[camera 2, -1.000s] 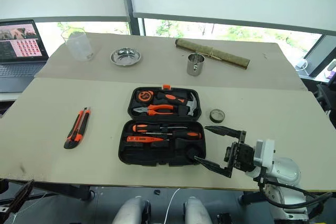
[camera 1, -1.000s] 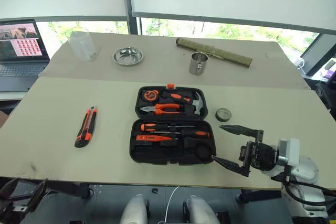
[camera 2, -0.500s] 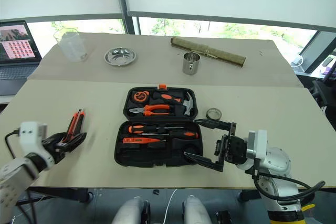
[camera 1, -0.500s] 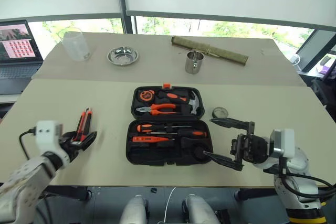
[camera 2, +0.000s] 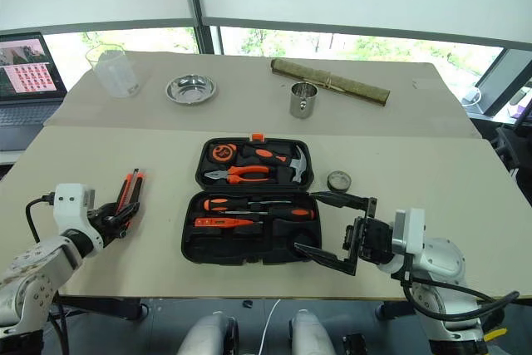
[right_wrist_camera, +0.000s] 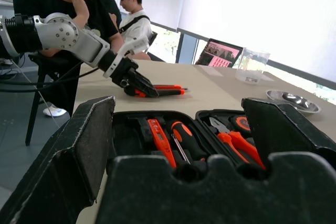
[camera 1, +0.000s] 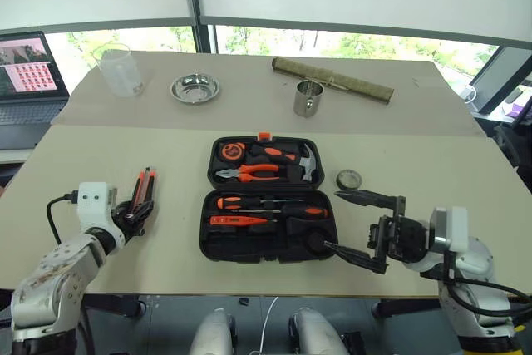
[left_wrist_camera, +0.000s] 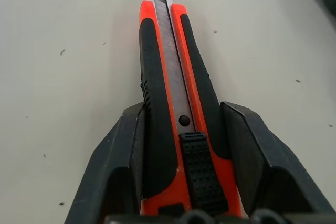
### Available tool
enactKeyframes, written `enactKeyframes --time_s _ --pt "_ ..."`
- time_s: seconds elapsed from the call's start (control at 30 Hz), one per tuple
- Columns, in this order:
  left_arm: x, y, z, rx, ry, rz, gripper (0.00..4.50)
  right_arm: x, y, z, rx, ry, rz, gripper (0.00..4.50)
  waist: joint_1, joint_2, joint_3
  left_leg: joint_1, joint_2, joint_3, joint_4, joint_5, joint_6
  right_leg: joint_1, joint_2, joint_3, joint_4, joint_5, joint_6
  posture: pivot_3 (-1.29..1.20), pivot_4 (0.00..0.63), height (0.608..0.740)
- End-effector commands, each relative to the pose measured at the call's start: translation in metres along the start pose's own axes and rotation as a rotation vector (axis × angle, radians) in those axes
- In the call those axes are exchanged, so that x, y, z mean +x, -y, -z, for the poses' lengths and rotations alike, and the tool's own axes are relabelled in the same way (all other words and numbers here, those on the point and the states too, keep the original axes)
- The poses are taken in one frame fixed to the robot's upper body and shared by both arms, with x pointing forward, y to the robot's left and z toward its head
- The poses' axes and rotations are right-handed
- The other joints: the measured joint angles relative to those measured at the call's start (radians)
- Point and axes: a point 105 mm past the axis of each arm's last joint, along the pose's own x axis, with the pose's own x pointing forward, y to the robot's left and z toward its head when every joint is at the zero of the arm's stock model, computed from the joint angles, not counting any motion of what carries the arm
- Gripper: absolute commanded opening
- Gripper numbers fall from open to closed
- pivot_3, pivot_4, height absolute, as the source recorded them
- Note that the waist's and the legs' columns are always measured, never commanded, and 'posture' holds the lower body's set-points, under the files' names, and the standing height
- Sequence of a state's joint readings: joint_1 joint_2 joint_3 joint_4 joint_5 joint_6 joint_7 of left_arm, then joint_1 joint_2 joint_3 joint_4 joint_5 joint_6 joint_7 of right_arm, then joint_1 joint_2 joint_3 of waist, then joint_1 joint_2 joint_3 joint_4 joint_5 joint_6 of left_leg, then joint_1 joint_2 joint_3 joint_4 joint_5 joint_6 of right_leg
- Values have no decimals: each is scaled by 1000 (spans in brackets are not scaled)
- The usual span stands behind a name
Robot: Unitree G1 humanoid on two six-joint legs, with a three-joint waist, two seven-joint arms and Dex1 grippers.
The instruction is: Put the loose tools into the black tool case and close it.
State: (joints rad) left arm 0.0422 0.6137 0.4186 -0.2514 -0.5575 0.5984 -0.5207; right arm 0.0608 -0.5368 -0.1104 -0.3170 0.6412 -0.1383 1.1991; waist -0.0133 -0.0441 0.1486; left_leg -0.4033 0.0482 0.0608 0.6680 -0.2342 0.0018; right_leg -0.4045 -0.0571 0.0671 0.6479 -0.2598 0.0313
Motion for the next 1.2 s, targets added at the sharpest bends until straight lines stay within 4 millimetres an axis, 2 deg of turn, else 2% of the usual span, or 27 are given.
enactKeyframes --time_s 0.03,0.1,0.2,0.27,0.4,0.5,0.73,0.87,0.97,1.1,1.17,1.2 --pt "-19 52 -53 210 160 512 1760 -11 1 -9 -61 -27 0 4500 4 0 0 0 0 1 0 0 0 0 -1 0 0 0 0 0 150 740" --pt "-32 87 -45 321 55 831 1760 -19 -1 -8 -68 -64 -9 4500 9 1 0 -1 0 4 0 0 0 0 -1 -1 -1 0 0 0 150 740" --pt "-39 114 -33 423 -73 1080 1760 -28 -5 -8 -66 -112 -26 4500 10 5 0 -1 -1 6 0 0 1 1 -2 -1 -3 -1 0 0 150 740" --pt "-35 130 -28 459 -132 1176 1760 -33 -6 -8 -61 -137 -26 4500 9 6 0 -1 -1 7 0 -1 1 1 -1 0 -3 -1 1 0 150 740" --pt "-6 152 -10 586 -262 1209 1760 -36 -7 -12 -69 -158 -5 4500 15 6 0 -1 -1 5 0 0 1 1 3 1 -2 -1 2 0 150 740" --pt "7 157 -3 618 -329 1198 1760 -32 -10 -15 -72 -154 13 4500 8 5 0 -1 -1 5 0 0 1 1 5 2 -2 -1 2 0 150 740" --pt "16 163 8 722 -381 1228 1760 -35 -12 -18 -79 -163 59 4500 2 5 1 -2 -1 4 1 0 1 0 5 2 -2 -1 2 0 150 740" --pt "18 171 14 707 -404 1242 1760 -38 -14 -17 -79 -172 71 4500 8 5 1 -3 -2 3 1 0 1 1 4 2 -2 -2 2 0 150 740" --pt "27 175 13 636 -373 1174 1760 -39 -15 -16 -78 -176 77 4500 10 5 1 -3 -2 3 1 0 1 1 4 2 -2 -2 3 0 150 740" --pt "24 174 17 645 -375 1187 1760 -40 -16 -14 -72 -177 77 4500 11 5 1 -3 -1 3 2 0 1 1 4 2 -1 -2 3 0 150 740" --pt "24 176 16 637 -355 1197 2769 -40 -17 -13 -70 -175 73 4500 12 5 1 -2 -1 3 2 0 1 1 4 2 -1 -2 3 0 150 740" --pt "23 175 16 632 -353 1199 2935 -39 -16 -13 -69 -173 73 4500 12 5 1 -2 -1 3 2 0 1 1 4 2 -1 -2 3 0 150 740"
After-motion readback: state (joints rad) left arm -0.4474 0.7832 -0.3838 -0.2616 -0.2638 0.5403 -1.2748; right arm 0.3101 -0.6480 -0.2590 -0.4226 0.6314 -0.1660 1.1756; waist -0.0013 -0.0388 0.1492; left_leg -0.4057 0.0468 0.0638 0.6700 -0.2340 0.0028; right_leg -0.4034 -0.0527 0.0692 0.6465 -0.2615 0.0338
